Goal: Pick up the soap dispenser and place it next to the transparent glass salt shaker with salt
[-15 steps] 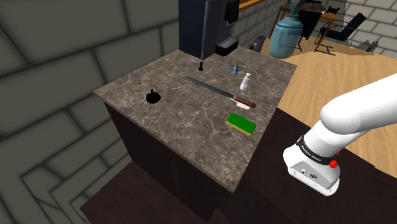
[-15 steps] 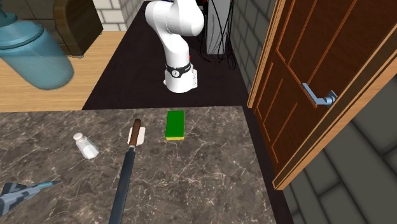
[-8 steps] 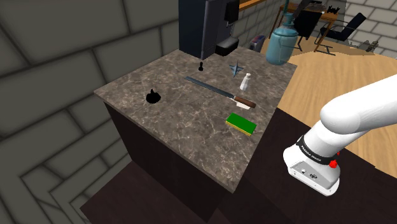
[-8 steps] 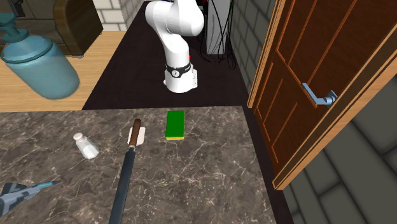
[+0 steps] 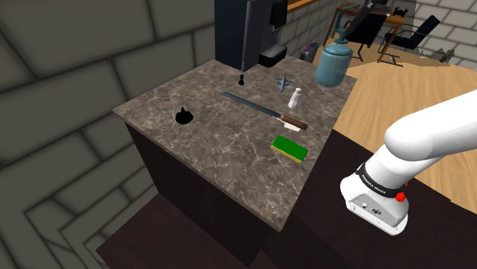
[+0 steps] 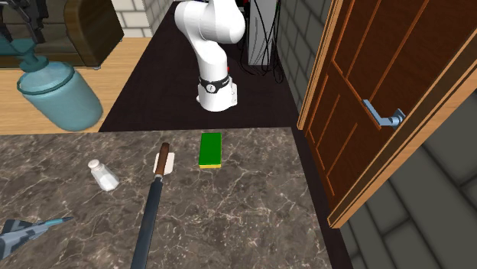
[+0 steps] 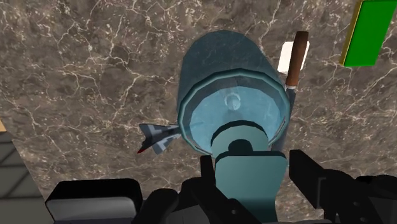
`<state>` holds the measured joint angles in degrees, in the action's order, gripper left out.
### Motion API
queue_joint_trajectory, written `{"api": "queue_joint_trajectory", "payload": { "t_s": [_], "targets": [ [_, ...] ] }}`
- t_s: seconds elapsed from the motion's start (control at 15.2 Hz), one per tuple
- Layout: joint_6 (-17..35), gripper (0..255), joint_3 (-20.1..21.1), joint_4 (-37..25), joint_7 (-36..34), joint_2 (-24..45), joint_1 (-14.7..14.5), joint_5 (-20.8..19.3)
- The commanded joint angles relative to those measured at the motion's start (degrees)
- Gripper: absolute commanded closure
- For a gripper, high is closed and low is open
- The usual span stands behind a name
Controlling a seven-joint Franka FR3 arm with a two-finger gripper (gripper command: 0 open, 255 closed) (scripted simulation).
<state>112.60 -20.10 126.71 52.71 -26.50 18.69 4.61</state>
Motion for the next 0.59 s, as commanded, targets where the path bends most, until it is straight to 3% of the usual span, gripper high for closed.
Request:
{"api": "queue_joint_trajectory", "payload": {
  "t_s": [0.0, 0.53],
  "targets": [
    [1.5, 255, -0.1, 1.5, 0.2, 0.0, 0.0, 0.0],
    [7.6, 255, -0.7, 7.1, 1.5, 0.6, 0.0, 0.4]
  ]
}}
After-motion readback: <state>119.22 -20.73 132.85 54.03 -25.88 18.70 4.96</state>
